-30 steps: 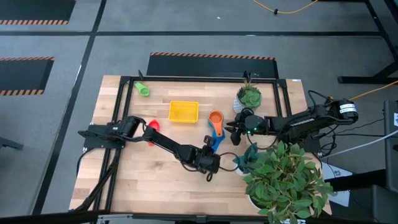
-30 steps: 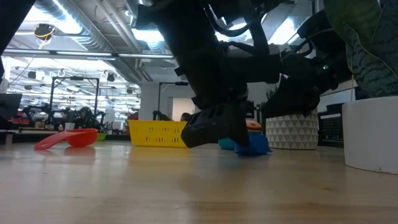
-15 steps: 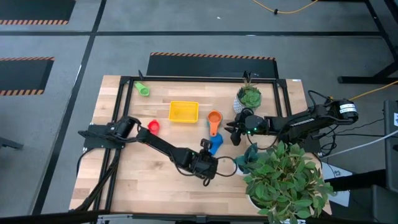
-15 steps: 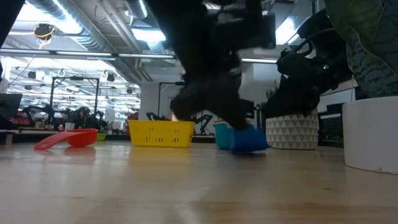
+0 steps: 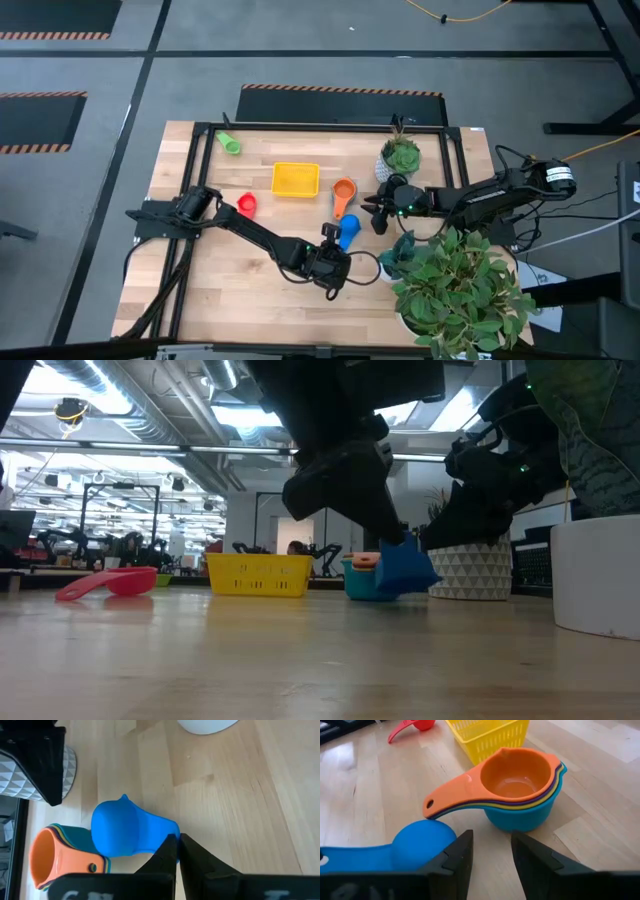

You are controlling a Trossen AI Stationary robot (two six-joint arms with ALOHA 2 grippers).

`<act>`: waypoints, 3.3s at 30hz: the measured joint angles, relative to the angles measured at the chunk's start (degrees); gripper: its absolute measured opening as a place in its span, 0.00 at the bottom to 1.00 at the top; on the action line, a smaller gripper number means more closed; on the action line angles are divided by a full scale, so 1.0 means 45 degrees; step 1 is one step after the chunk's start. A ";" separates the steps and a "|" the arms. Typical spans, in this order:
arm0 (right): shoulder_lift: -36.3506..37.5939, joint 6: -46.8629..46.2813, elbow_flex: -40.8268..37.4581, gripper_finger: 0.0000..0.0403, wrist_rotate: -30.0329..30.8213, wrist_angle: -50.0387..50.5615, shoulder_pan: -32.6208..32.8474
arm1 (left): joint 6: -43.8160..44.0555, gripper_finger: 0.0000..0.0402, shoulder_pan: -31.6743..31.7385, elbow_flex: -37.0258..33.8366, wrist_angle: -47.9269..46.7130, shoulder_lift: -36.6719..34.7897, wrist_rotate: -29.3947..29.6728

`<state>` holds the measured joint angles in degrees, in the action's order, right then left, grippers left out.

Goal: Nest measuring cups in basket
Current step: Stack the blue measuring cup into the orange measuring cup

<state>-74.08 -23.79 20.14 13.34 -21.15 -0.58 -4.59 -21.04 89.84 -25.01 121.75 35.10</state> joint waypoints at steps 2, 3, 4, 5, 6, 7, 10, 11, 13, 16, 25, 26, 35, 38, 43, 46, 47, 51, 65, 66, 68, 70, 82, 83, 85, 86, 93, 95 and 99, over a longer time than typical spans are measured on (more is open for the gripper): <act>0.0001 0.0230 0.0000 0.34 -0.0009 0.0005 0.0002 | 0.0003 0.00 0.0000 0.0000 -0.0006 0.0000 -0.0007; 0.0015 0.0366 0.0000 0.34 -0.0027 0.0008 0.0003 | 0.0003 0.00 0.0000 0.0000 -0.0005 0.0000 -0.0007; 0.0069 0.0446 0.0000 0.34 -0.0097 0.0084 0.0000 | 0.0007 0.00 0.0000 0.0000 0.0019 0.0000 -0.0007; 0.0163 0.0512 0.0000 0.34 -0.0275 0.0187 0.0000 | 0.0010 0.00 0.0000 0.0000 0.0061 0.0000 -0.0007; 0.0288 0.0647 0.0000 0.34 -0.0457 0.0280 0.0004 | 0.0012 0.00 0.0000 0.0000 0.0067 0.0000 -0.0007; 0.0483 0.0740 0.0000 0.34 -0.0655 0.0502 0.0005 | 0.0007 0.00 0.0000 0.0000 0.0053 0.0000 -0.0007; 0.1209 0.0937 0.0000 0.34 -0.0782 0.1405 0.0005 | 0.0000 0.00 0.0005 0.0185 -0.0009 0.0000 -0.0009; 0.1508 0.1027 0.0000 0.34 -0.0785 0.1786 0.0005 | -0.0027 0.00 0.0016 0.0315 -0.0003 0.0000 -0.0007; 0.2071 0.1058 0.0000 0.34 -0.0785 0.2488 0.0005 | -0.0095 0.00 0.0071 0.0582 0.0018 0.0000 0.0005; 0.3003 0.1068 0.0000 0.34 -0.0784 0.3580 0.0005 | -0.0142 0.00 0.0248 0.0909 -0.0025 0.0000 0.0037; 0.5735 0.1070 0.0000 0.34 -0.0780 0.6082 0.0005 | -0.0444 0.00 0.0582 0.2691 -0.1080 0.0000 -0.0237; 0.5984 0.1073 0.0000 0.34 -0.0780 0.6246 0.0005 | -0.0444 0.00 0.0621 0.2956 -0.1315 0.0000 -0.0240; 0.7369 0.1403 0.0000 0.34 -0.0766 0.6721 0.0005 | -0.0435 0.00 0.1024 0.5667 -0.4258 0.0000 -0.0254; 0.7526 0.1405 0.0000 0.34 -0.0763 0.6726 0.0005 | -0.0430 0.00 0.1165 0.6410 -0.5332 -0.0155 -0.0255; 0.7475 0.1398 0.0000 0.34 -0.0766 0.6737 0.0000 | -0.0091 0.00 0.1482 0.6679 -0.6464 -0.1122 -0.0251; 0.7482 0.1393 0.0000 0.34 -0.0751 0.6698 0.0003 | 0.0416 0.00 0.1816 0.6688 -0.7326 -0.1981 -0.0314; 0.7480 0.1398 0.0000 0.34 -0.0751 0.6705 0.0003 | 0.0645 0.00 0.1958 0.6693 -0.7447 -0.2199 -0.0399; 0.7441 0.1398 0.0000 0.34 -0.0751 0.6628 0.0015 | 0.1215 0.00 0.2426 0.5915 -0.7598 -0.3135 -0.0769; 0.7087 0.1406 0.0005 0.34 -0.0775 0.6009 0.0102 | 0.2377 0.00 0.4190 -0.4210 0.3845 -0.6708 -0.5432; 0.7055 0.1405 0.0005 0.34 -0.0773 0.5953 0.0097 | 0.2585 0.00 0.4285 -0.4796 0.4860 -0.6870 -0.5694; 0.6954 0.1408 0.0000 0.34 -0.0766 0.5640 0.0097 | 0.2714 0.00 0.4480 -0.5833 0.6582 -0.7208 -0.6172; 0.6842 0.1408 0.0009 0.34 -0.0761 0.5323 0.0097 | 0.2956 0.00 0.4585 -0.6639 0.7942 -0.7498 -0.6463; 0.5703 0.1708 0.0005 0.34 -0.0542 0.2522 0.0078 | 0.3336 0.00 0.4849 -0.9503 1.4871 -0.7894 -0.8028; 0.5637 0.1719 0.0005 0.34 -0.0542 0.2397 0.0078 | 0.3345 0.00 0.4852 -0.9557 1.5020 -0.7898 -0.8039; 0.5541 0.1704 0.0005 0.34 -0.0538 0.2092 0.0078 | 0.3358 0.00 0.4847 -0.9630 1.5032 -0.7893 -0.8031; 0.5529 0.1704 0.0005 0.34 -0.0541 0.1917 0.0078 | 0.3359 0.00 0.4844 -0.9632 1.5085 -0.7879 -0.8047; 0.5585 0.1986 0.0005 0.34 -0.0532 0.1182 0.0078 | 0.3722 0.00 0.4838 -0.9622 1.5318 -0.7878 -0.8714; 0.5581 0.2288 0.0005 0.34 -0.0528 0.1024 0.0078 | 0.3915 0.00 0.4838 -0.9622 1.5318 -0.7878 -0.8730; 0.5581 0.2504 0.0005 0.34 -0.0528 0.0719 0.0078 | 0.3951 0.00 0.4838 -0.9622 1.5315 -0.7878 -0.8840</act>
<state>-48.97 -12.52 20.16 10.96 -17.91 -0.23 13.19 0.73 46.54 43.91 86.30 -4.68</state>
